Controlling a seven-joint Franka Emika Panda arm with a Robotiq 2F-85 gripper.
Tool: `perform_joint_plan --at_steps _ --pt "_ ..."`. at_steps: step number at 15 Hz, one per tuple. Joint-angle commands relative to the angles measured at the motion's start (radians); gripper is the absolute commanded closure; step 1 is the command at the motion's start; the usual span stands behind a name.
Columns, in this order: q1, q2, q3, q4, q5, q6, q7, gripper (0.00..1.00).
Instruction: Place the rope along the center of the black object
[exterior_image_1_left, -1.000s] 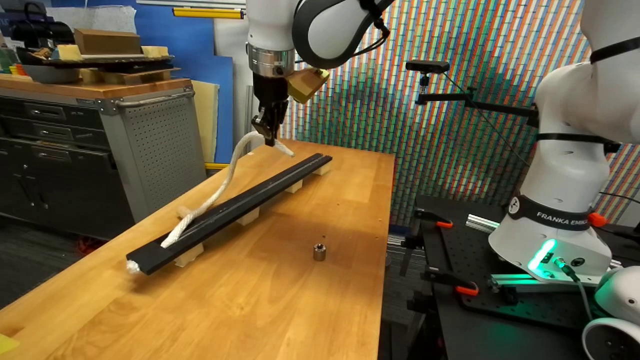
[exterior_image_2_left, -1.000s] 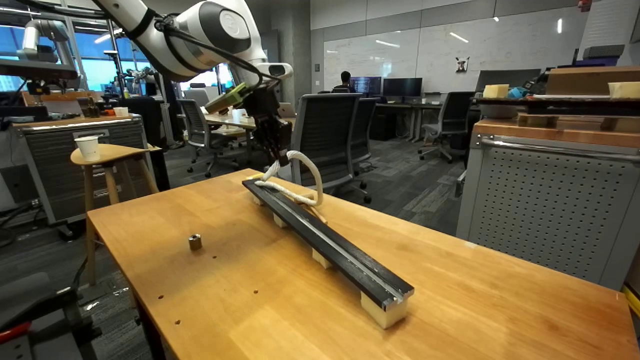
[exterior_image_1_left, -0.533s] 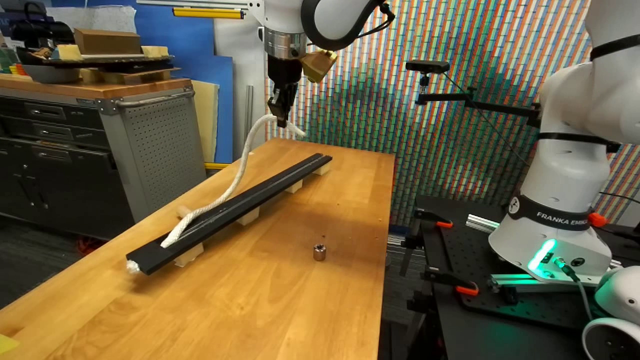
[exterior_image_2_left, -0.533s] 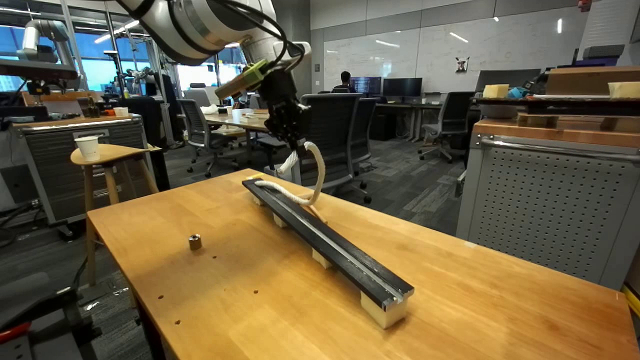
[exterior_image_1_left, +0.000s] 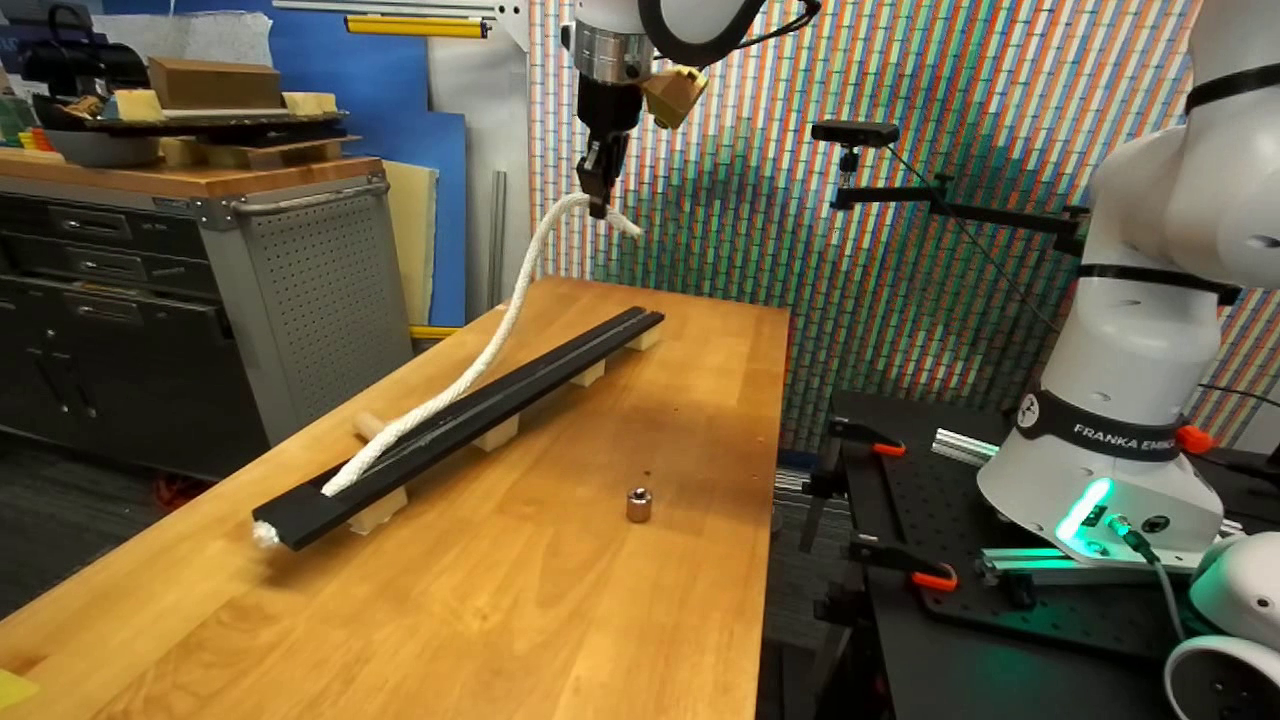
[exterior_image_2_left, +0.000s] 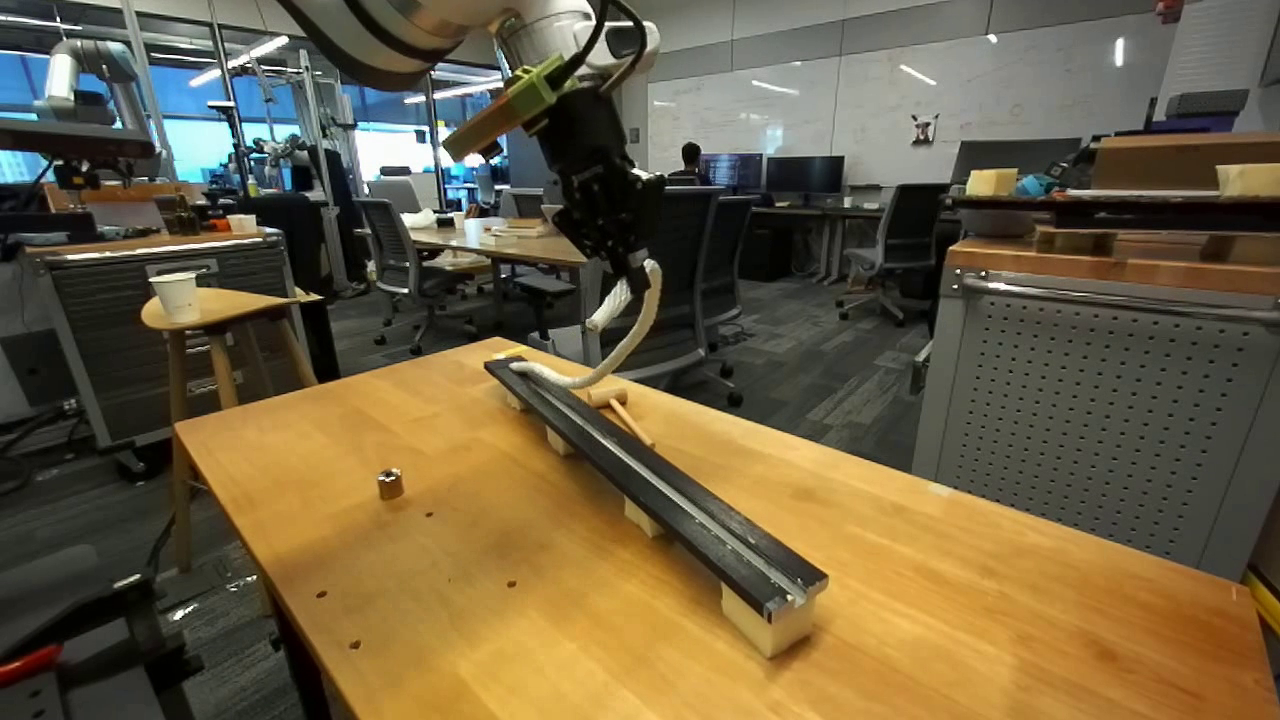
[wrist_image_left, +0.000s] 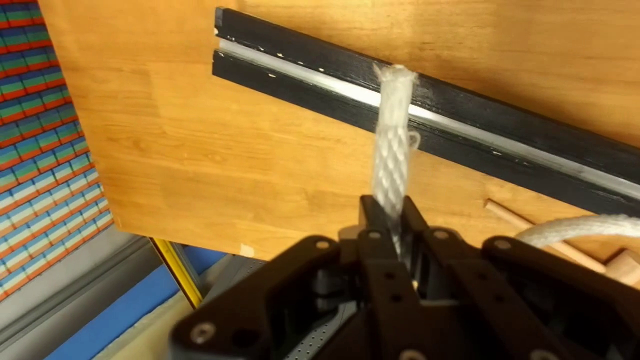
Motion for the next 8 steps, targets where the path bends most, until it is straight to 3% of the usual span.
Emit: perform_joint_plan --at_steps 1,6,8 --pt "-0.022 -0.083 0.0 -0.085 0.064 -0.024 -0.114 0.97" --pt "-0.023 -0.091 0.002 -0.101 0.332 -0.183 -0.268 0.97" --pt "-0.025 -0.087 0.0 -0.092 0.392 -0.251 -0.319 0.97"
